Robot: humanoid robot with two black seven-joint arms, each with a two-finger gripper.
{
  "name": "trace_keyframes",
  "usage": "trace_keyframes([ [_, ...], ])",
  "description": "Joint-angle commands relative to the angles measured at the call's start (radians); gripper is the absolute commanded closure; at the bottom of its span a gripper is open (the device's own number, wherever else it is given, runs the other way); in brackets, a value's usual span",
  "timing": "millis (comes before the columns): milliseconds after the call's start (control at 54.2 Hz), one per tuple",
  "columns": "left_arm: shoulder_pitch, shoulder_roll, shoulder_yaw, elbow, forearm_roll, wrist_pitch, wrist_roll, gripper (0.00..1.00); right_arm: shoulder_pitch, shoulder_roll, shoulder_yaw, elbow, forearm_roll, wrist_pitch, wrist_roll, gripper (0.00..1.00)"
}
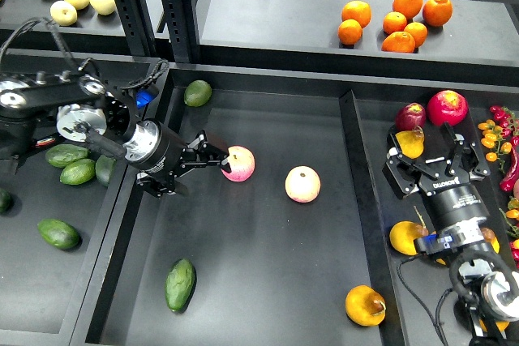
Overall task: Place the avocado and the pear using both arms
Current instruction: 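Swing the left gripper over the green avocado in the middle bin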
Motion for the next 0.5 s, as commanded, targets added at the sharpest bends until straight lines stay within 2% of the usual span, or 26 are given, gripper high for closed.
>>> trace_keyframes([
  [0, -0.001, -0.030, 0.048, 0.029, 0.070, 0.000, 0.000, 0.00, 0.039, 0.000, 0.003, -0.004, -0.002, -0.026, 0.000, 0.00],
  [258, -0.007, -0.090, 0.193, 0.053, 0.116, 0.000, 0.000, 0.00, 0.072, 0.000, 0.003, -0.010, -0.002, -0.036, 0.002, 0.00],
  [479, 0.006, -0.150, 0.223, 0.076, 0.190, 0.000, 0.000, 0.00, 0.074, 0.000, 0.003, -0.014, -0.002, -0.036, -0.002, 0.00],
])
